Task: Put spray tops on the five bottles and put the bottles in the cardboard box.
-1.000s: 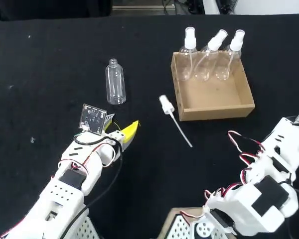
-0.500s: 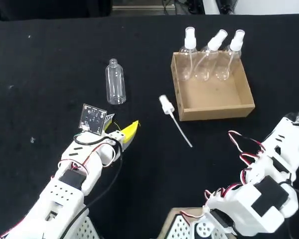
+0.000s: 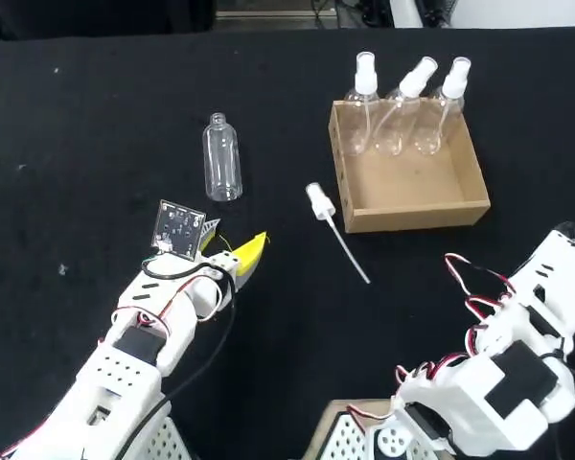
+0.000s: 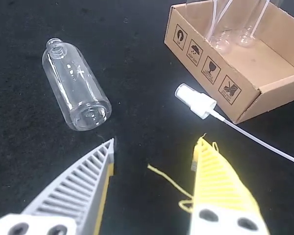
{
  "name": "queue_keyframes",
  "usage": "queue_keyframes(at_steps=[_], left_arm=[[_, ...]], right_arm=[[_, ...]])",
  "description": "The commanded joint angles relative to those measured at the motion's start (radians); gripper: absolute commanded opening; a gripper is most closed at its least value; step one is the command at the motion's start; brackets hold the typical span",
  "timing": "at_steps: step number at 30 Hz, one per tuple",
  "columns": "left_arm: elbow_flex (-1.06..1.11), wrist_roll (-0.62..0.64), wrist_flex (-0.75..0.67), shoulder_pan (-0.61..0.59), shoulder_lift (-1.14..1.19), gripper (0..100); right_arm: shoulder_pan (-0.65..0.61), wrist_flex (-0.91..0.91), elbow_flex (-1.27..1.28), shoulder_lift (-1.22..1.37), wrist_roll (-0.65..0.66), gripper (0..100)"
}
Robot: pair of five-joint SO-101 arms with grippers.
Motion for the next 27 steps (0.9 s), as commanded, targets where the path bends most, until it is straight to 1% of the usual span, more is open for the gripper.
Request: queue_keyframes(at_steps=[1, 4, 8, 14, 22, 27], left_arm=[[-0.016, -0.006, -0.021, 0.008, -0.018, 25], [-0.016, -0.006, -0.021, 0.008, -0.018, 25], [-0.016, -0.006, -0.021, 0.008, -0.018, 25], [-0.016, -0.006, -0.021, 0.008, -0.018, 25], [-0.016, -0.006, -0.021, 0.008, -0.018, 25], [-0.016, -0.006, -0.021, 0.008, -0.018, 25]], right_arm=[[0.005, -0.023, -0.036, -0.005, 0.037, 13.6], [-0.002, -0.023, -0.033, -0.005, 0.043, 22.9], [-0.002, -0.025, -0.042, -0.005, 0.038, 27.8], [-0.002, -0.018, -0.104, -0.004, 0.043, 28.3], [-0.002, -0.018, -0.099, 0.002, 0.037, 28.1], [0.000, -0.041, -0.134, 0.088, 0.037, 28.0]])
